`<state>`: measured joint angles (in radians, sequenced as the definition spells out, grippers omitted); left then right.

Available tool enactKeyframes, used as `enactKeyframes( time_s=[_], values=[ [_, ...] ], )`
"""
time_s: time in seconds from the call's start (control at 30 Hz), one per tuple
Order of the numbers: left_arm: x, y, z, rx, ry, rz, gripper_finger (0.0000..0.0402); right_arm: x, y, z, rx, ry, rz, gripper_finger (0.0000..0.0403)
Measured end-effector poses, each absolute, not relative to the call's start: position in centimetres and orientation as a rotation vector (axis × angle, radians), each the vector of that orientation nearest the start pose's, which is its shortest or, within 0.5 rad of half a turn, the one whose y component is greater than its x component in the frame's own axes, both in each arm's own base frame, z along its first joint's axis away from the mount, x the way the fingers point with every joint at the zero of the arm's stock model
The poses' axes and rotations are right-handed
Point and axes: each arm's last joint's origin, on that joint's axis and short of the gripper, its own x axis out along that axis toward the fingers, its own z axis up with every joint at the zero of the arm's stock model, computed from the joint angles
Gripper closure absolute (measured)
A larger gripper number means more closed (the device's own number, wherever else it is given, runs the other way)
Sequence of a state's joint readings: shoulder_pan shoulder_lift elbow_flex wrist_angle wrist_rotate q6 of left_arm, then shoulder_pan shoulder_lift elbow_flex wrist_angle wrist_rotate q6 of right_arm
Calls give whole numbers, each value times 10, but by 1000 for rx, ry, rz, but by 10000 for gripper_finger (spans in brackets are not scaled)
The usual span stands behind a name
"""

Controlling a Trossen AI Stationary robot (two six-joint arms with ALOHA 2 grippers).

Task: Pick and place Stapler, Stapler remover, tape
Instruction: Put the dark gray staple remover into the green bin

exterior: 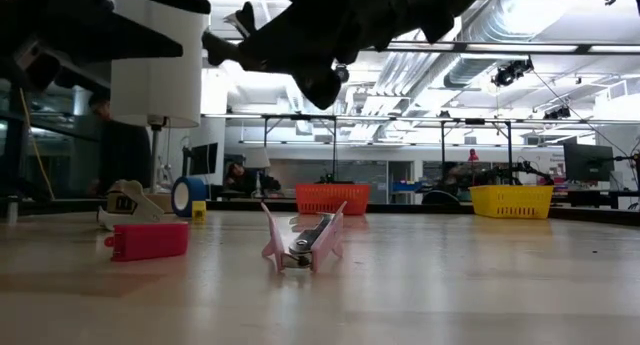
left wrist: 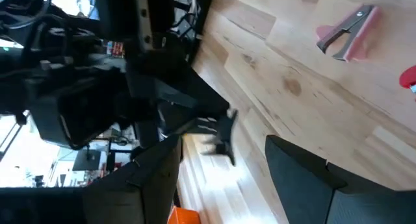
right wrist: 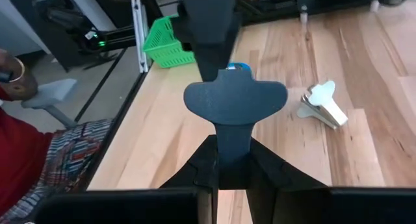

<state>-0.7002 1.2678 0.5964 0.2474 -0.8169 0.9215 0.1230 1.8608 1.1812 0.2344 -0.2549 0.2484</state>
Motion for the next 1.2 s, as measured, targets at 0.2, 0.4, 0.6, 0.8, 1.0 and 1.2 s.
enactKeyframes(
  time_s=[0.2,0.4,0.6,0.8,1.0,1.2],
  values=[
    [205,-144,213,1211,356,-30,179,410,60,200,274,484,317,367],
    [205,-144,213,1206,358,-30,179,415,62,191,276,467,332,367],
    [205,-144,213,1204,357,-31,179,418,65,194,261,422,347,367],
    [205,-145,213,1199,356,-29,179,419,66,193,253,404,349,367],
    [205,-145,215,1190,346,-16,179,420,67,192,247,391,336,367],
    [206,-145,216,1185,338,-16,179,420,68,192,246,391,337,367]
  ],
)
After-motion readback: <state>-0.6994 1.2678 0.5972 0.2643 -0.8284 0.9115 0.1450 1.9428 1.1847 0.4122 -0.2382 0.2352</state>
